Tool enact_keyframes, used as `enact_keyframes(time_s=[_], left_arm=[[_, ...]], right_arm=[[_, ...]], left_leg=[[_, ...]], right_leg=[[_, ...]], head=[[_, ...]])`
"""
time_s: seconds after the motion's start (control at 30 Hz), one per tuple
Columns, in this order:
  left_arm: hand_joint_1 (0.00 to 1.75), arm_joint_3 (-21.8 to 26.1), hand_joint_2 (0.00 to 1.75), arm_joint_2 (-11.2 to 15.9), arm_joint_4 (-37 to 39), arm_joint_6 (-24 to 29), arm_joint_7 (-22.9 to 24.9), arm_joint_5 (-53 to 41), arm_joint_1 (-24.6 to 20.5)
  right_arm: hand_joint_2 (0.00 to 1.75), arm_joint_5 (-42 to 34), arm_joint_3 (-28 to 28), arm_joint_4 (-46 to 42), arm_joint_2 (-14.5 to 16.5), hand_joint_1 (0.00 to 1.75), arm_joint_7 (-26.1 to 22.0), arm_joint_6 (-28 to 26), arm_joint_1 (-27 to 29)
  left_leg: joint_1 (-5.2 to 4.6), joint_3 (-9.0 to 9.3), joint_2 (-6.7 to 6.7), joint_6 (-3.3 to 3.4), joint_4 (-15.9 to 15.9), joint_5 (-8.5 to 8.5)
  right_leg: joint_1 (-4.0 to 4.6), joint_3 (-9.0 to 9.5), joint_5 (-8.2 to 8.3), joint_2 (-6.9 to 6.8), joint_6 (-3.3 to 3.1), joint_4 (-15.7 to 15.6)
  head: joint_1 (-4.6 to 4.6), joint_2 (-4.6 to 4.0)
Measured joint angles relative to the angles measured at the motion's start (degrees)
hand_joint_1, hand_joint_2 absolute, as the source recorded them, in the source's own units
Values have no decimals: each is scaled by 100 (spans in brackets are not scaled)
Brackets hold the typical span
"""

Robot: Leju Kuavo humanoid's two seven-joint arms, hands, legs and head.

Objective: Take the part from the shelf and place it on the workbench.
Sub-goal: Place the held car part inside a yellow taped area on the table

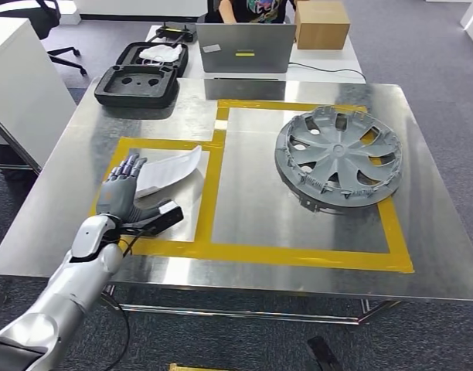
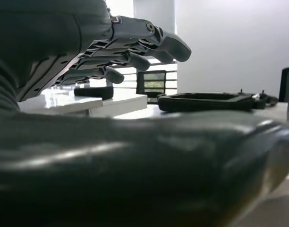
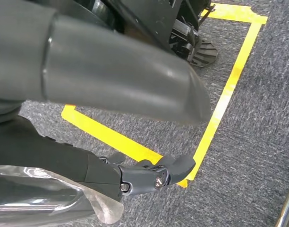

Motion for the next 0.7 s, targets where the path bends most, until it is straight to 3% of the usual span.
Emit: enact_keyframes(time_s=[0.13, 0.33, 0.47, 0.57, 0.63, 0.7], left_arm=[[0, 97, 0, -102, -1546, -8, -605, 1074, 917], [0, 34, 0, -146, -4699, 652, -1480, 2200, 3409], [0, 259, 0, -223, -5924, 1079, -2511, 3214, 4768], [0, 594, 0, -431, -6435, 1066, -3056, 3939, 5459], [0, 810, 0, -558, -6650, 1099, -3139, 4260, 5745], [0, 986, 0, -661, -6757, 1132, -3158, 4471, 5924]], right_arm=[[0, -251, -36, 0, 0, 0, -119, -114, 105], [0, -621, -307, 0, 1, 0, -295, -311, 404], [0, -703, -482, 0, 14, 0, -319, -382, 466], [0, -686, -565, 0, 26, 0, -320, -438, 476], [0, -669, -602, 0, 28, 0, -320, -478, 477], [0, -662, -638, 0, 28, 0, -320, -505, 478]], left_leg=[[-15, -1, 4, 5, 2, -15], [-40, -1, 32, 29, 18, -72], [-46, -1, 30, 76, 55, -118], [-44, 4, 27, 127, 62, -121], [-11, 9, 34, 170, 8, -66], [16, -8, 45, 206, -35, -23]], right_leg=[[-13, 1, -5, 11, 5, -2], [-32, -5, -38, 44, 40, -2], [-37, -22, -70, 31, 72, -4], [-37, -20, -70, 13, 107, -17], [-32, -51, -188, 10, 134, 89], [-37, -269, -573, 8, 160, 606]], head=[[1, 0], [-1, 0], [-2, 0], [-1, 0], [7, 0], [22, 0]])
